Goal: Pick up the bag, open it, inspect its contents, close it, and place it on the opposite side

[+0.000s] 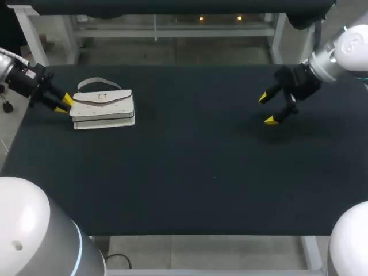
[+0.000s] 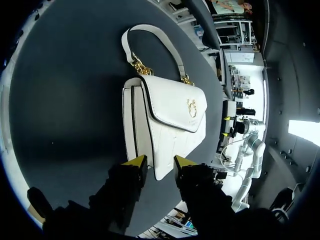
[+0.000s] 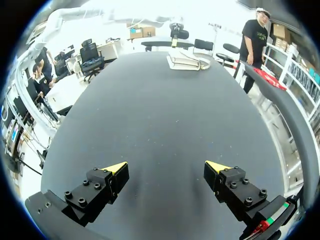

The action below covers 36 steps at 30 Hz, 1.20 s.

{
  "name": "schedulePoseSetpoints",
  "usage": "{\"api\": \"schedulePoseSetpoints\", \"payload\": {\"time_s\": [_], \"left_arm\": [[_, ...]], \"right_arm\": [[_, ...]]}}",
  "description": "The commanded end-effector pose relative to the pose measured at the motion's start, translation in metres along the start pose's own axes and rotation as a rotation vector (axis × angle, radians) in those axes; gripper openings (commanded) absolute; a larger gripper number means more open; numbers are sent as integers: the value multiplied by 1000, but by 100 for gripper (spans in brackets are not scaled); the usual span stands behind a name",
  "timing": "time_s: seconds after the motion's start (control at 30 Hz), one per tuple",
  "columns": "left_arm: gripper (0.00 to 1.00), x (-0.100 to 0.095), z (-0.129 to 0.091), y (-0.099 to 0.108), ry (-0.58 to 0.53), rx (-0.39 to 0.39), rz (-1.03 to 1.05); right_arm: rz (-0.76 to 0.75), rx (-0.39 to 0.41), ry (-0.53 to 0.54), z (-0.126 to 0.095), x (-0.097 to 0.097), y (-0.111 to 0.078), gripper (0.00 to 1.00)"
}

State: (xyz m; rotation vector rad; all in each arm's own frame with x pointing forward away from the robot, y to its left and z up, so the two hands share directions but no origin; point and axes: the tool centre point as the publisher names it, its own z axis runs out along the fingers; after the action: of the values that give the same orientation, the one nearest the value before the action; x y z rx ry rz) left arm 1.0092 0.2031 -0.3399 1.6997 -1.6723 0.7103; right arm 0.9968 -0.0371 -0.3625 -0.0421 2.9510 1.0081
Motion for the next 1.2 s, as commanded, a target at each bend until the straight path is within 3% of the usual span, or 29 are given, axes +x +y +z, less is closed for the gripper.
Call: {"api": "schedulePoseSetpoints", "payload": {"time_s": [0.03, 0.4, 0.63, 0.67, 0.83, 1.0, 1.2], "left_arm": [[37, 3, 8, 5, 3, 59, 0], [32, -2, 19, -3, -42, 116, -48], [13, -2, 25, -10, -48, 122, -59], [2, -2, 25, -11, -49, 122, -61], [0, -1, 26, -11, -42, 108, -41], [0, 15, 41, -11, -28, 61, 25], [0, 45, 74, -13, -12, -8, 130]], "right_arm": [[-1, -2, -2, 1, 0, 0, 100], [-1, -2, -2, 1, 0, 0, 100], [-1, -2, -2, 1, 0, 0, 100], [-1, -2, -2, 1, 0, 0, 100], [-1, -2, -2, 1, 0, 0, 100], [-1, -2, -2, 1, 0, 0, 100], [-1, -2, -2, 1, 0, 0, 100]]}}
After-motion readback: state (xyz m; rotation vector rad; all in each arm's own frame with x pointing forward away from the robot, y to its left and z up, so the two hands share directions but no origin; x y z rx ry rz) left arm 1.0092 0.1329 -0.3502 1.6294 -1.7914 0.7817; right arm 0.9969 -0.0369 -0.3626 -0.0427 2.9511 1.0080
